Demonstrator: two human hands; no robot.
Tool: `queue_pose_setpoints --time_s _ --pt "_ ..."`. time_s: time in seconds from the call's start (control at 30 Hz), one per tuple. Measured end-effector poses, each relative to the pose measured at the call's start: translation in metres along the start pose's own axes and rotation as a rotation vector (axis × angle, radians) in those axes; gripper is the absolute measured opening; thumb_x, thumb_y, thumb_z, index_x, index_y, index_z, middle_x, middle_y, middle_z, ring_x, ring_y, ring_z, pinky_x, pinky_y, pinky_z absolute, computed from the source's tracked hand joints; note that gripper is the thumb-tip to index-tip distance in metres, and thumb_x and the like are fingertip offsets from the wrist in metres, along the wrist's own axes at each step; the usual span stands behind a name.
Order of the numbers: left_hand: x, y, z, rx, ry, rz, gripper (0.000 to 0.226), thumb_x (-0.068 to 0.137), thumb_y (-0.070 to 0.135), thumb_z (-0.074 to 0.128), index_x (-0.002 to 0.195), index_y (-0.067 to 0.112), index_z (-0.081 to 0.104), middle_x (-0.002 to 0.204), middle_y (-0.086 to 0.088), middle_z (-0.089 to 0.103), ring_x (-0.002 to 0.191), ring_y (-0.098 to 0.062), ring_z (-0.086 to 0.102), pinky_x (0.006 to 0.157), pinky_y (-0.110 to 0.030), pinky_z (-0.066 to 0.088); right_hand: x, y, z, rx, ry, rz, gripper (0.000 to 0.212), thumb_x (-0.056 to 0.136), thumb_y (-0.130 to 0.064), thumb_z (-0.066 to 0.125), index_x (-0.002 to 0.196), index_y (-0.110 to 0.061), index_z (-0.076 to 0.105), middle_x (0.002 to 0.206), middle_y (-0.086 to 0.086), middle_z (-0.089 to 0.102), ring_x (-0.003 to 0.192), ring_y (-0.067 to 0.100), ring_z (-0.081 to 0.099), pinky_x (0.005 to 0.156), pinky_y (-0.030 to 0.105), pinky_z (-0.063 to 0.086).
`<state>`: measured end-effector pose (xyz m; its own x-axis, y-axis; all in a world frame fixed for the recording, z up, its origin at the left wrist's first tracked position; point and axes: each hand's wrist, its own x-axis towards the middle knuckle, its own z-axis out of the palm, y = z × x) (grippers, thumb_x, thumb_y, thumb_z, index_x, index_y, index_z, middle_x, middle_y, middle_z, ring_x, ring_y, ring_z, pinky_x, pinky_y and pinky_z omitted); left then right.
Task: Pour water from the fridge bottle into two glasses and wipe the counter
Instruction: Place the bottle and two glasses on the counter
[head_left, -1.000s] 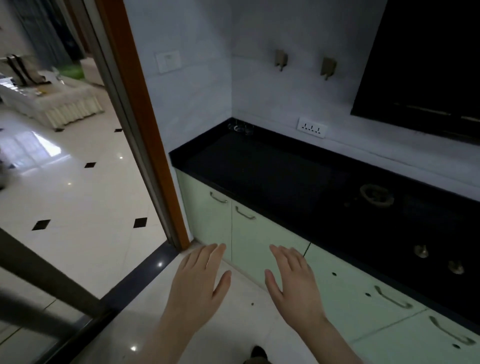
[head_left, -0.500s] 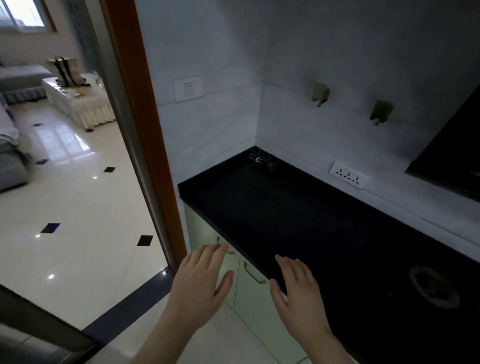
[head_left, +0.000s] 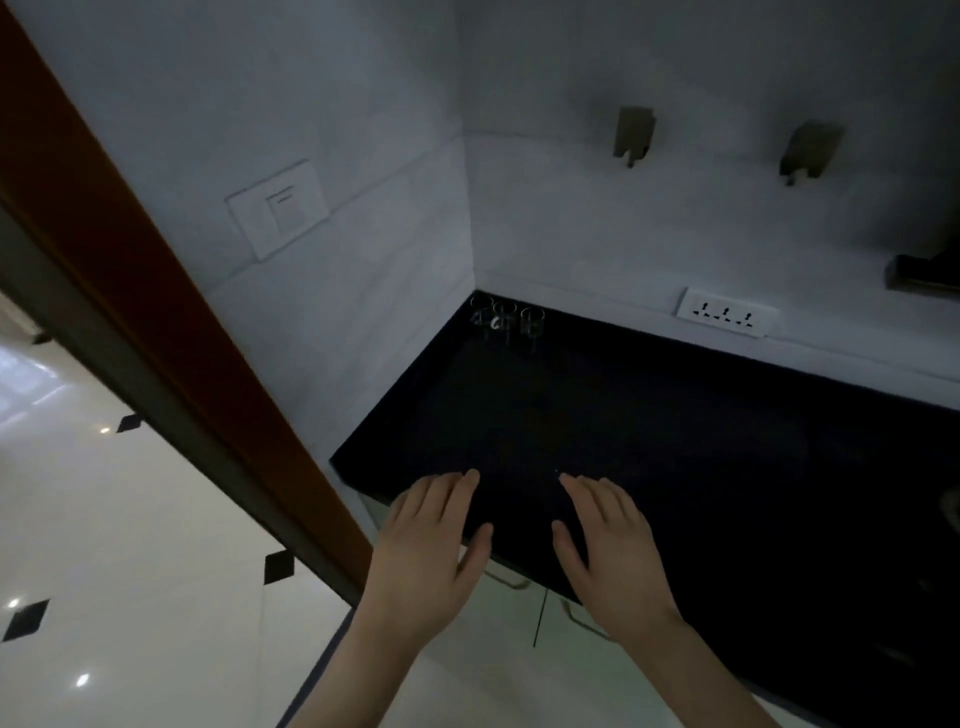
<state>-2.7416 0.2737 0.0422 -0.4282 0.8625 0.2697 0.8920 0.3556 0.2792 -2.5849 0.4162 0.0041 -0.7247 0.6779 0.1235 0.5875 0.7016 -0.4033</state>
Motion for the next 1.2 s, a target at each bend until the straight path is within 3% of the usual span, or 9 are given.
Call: queue_pose_setpoints --time_s 0.3,0.6,0.83,0.9,1.0,1.1,1.2 --pt "0.111 -0.045 0.044 0.041 -0.052 0.127 0.053 0.092 0.044 0.039 0.131 0.012 0.053 0.12 -0.004 0.062 0.11 -0.022 0.059 0.093 -0.037 0.048 0.088 0.01 0.021 -0.018 0.039 0.075 0.056 0.095 -0.046 0.032 0.142 -0.017 0.044 0.139 0.003 0.052 0.134 0.027 0.042 0.107 0.044 0.042" --pt "0.239 -0.073 0.098 0.088 -0.082 0.11 0.057 0.094 0.047 0.033 0.138 0.013 0.044 0.13 -0.005 0.057 0.119 -0.021 0.053 0.098 -0.035 0.043 0.223 0.045 0.045 0.011 0.016 0.017 0.056 0.095 -0.043 0.036 0.143 -0.015 0.042 0.14 0.005 0.05 0.131 0.026 0.043 0.103 0.044 0.044" --pt "0.34 -0.127 0.155 0.025 -0.14 0.12 0.052 0.096 0.041 0.043 0.14 0.014 0.04 0.13 -0.004 0.055 0.116 -0.019 0.052 0.092 -0.031 0.045 0.333 0.06 0.079 -0.038 -0.019 0.051 0.051 0.1 -0.037 0.042 0.146 -0.017 0.036 0.14 0.005 0.048 0.126 0.026 0.045 0.098 0.04 0.045" --pt "0.36 -0.139 0.175 -0.188 -0.187 -0.006 0.05 0.096 0.039 0.046 0.14 0.017 0.038 0.126 0.0 0.055 0.11 -0.015 0.054 0.087 -0.027 0.045 0.359 0.063 0.092 0.137 -0.045 0.161 0.048 0.1 -0.035 0.044 0.144 -0.018 0.038 0.132 0.004 0.053 0.115 0.023 0.053 0.09 0.036 0.05" --pt "0.385 -0.149 0.2 -0.754 -0.275 -0.404 0.046 0.097 0.031 0.051 0.139 0.02 0.038 0.116 -0.002 0.06 0.092 -0.011 0.061 0.073 -0.023 0.049 0.395 0.062 0.11 0.941 -0.098 0.611 0.038 0.1 -0.028 0.049 0.136 -0.018 0.048 0.111 0.004 0.062 0.087 0.017 0.062 0.071 0.03 0.054" --pt "0.412 -0.162 0.223 -1.176 -0.329 -0.735 0.044 0.097 0.021 0.051 0.139 0.016 0.037 0.11 -0.01 0.064 0.091 -0.024 0.067 0.071 -0.029 0.054 0.424 0.065 0.128 1.5 -0.088 0.95 0.019 0.1 -0.025 0.051 0.118 -0.021 0.051 0.113 0.01 0.062 0.099 0.029 0.063 0.086 0.044 0.054" --pt "0.435 -0.176 0.241 -1.356 -0.342 -0.83 0.047 0.097 0.018 0.051 0.141 0.017 0.033 0.108 -0.014 0.065 0.093 -0.03 0.068 0.075 -0.034 0.055 0.443 0.075 0.146 1.602 -0.013 1.03 0.015 0.1 -0.024 0.05 0.114 -0.021 0.048 0.113 0.011 0.062 0.101 0.032 0.062 0.09 0.049 0.053"
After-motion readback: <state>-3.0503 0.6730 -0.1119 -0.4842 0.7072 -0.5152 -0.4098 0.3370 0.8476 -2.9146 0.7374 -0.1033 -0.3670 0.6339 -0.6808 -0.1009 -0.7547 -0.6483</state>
